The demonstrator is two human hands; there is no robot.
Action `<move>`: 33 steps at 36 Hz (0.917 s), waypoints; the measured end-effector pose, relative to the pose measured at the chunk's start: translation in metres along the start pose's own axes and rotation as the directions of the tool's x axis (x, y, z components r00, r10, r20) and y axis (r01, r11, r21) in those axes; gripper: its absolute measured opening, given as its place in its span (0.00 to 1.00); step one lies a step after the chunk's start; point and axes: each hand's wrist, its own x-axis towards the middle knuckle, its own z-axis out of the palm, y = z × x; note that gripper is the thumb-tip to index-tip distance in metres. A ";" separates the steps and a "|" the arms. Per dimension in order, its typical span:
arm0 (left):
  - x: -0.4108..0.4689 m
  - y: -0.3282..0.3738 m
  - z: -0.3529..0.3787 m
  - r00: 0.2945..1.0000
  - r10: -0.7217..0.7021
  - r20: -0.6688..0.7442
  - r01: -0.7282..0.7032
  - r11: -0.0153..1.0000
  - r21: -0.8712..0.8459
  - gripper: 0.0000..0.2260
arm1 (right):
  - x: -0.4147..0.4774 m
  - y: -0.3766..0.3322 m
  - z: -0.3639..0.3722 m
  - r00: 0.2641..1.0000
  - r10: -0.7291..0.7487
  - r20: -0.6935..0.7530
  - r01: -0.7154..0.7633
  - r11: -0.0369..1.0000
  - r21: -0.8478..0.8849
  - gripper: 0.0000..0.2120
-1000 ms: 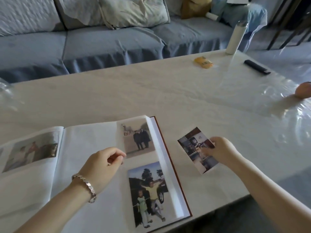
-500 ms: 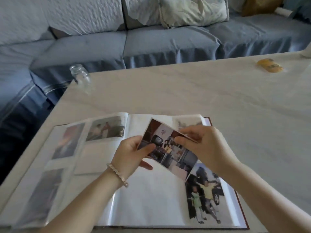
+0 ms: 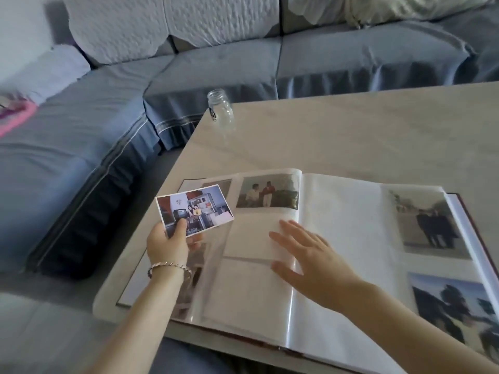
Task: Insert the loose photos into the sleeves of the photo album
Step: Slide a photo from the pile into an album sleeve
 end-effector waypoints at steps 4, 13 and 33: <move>0.010 -0.014 -0.008 1.000 -0.023 -0.020 0.022 1.000 -0.003 0.02 | 0.003 0.005 0.018 0.999 -0.020 -0.033 0.019 0.999 -0.032 0.51; 0.025 -0.022 -0.019 1.000 -0.014 0.013 0.012 0.995 0.104 0.05 | 0.001 0.007 0.028 0.988 -0.015 -0.157 0.007 0.999 -0.053 0.33; 0.032 -0.008 -0.038 0.803 -0.405 0.436 0.269 0.901 0.340 0.04 | 0.004 0.015 0.036 0.966 -0.095 -0.239 0.076 0.993 -0.085 0.31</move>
